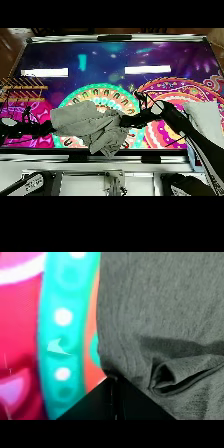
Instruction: Fold the shirts.
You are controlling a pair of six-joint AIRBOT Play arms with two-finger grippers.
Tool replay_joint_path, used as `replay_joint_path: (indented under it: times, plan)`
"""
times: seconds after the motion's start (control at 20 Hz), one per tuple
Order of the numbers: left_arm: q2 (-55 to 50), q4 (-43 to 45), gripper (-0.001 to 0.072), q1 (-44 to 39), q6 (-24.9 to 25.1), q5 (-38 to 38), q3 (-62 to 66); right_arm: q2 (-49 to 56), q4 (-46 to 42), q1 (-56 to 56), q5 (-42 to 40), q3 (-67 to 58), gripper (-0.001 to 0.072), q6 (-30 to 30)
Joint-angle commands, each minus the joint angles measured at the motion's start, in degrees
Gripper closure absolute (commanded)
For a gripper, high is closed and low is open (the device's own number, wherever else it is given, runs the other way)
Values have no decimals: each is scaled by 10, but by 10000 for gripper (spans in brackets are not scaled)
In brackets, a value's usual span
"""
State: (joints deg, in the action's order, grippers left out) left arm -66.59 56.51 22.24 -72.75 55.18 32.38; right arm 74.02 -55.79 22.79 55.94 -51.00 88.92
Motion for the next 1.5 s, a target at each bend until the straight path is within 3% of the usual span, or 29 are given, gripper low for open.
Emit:
replay_joint_path:
  times: [0.0, 0.05, 0.1, 0.25, 0.45, 0.65, 0.75, 1.0, 1.2, 1.3, 1.45]
  plan:
    - [1, 0, 675, 0, 16, 1, 1, 26, 6, 24, -48, 0, 84, 35]
    - [2, 0, 676, 0, 16, 1, 2, 30, 8, 24, -55, 0, 278, 49]
    - [3, 0, 676, 0, 16, 3, 5, 29, 7, 24, -57, 0, 632, 56]
    - [21, 0, 676, 0, 16, 17, 39, 3, -22, 20, -34, -18, 650, 50]
    - [101, -13, 677, 0, 4, 42, 136, -104, -156, 20, 11, -109, 650, 47]
    - [217, -11, 676, 0, -18, 48, 276, -237, -263, 20, 8, -231, 650, 54]
    - [265, -10, 677, 13, -58, 38, 374, -295, -307, 20, -4, -294, 650, 72]
    - [316, -8, 677, 74, -92, 23, 574, -406, -388, 20, -61, -394, 650, 113]
    - [329, -1, 677, 101, -101, 133, 596, -454, -424, 20, -87, -401, 650, 130]
    - [329, 14, 677, 99, -101, 202, 581, -456, -439, 20, -63, -400, 650, 130]
    - [335, 23, 677, 97, -101, 225, 519, -439, -448, 20, -4, -400, 650, 130]
